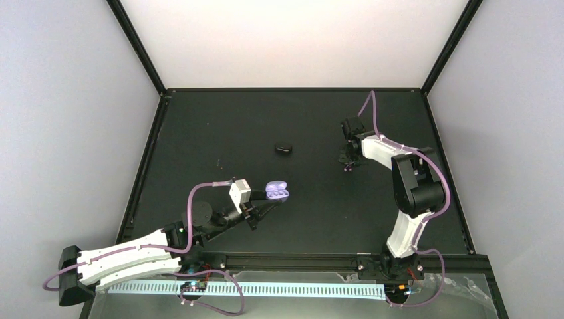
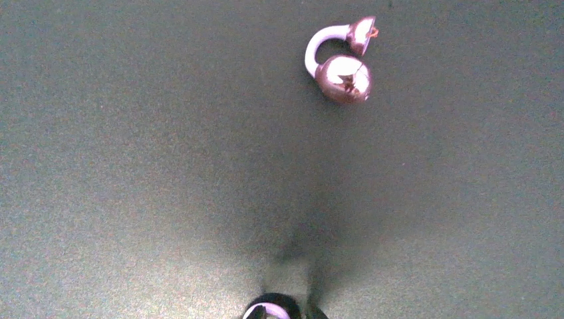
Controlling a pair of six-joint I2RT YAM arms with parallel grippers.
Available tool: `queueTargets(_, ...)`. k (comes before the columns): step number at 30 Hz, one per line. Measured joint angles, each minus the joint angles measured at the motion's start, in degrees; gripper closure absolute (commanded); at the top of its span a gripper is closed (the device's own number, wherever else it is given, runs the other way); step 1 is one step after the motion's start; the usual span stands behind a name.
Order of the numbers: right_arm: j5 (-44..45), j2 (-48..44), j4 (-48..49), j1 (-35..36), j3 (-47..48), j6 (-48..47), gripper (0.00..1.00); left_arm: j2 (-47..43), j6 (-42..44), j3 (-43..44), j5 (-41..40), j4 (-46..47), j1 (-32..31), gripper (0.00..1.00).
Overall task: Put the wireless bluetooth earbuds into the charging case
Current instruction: Pick up the earbud from the center of the board.
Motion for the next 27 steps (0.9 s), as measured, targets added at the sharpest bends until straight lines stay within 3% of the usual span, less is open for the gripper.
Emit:
queueTargets(11,-0.7,-0.1,0.1,0.0,-0.7,0.0,0.94,0.1,0.0,0.0,0.0,0.2,0.0,0.99)
queueTargets(17,-0.7,-0.1,0.1,0.0,-0.7,0.0,0.82,0.1,0.0,0.0,0.0,0.2,0.0,0.98)
queueTargets(27,-0.6,-0.1,-0.2,0.0,-0.7,0.0,0.82,0.9,0.0,0.0,0.0,0.3,0.0,0.98)
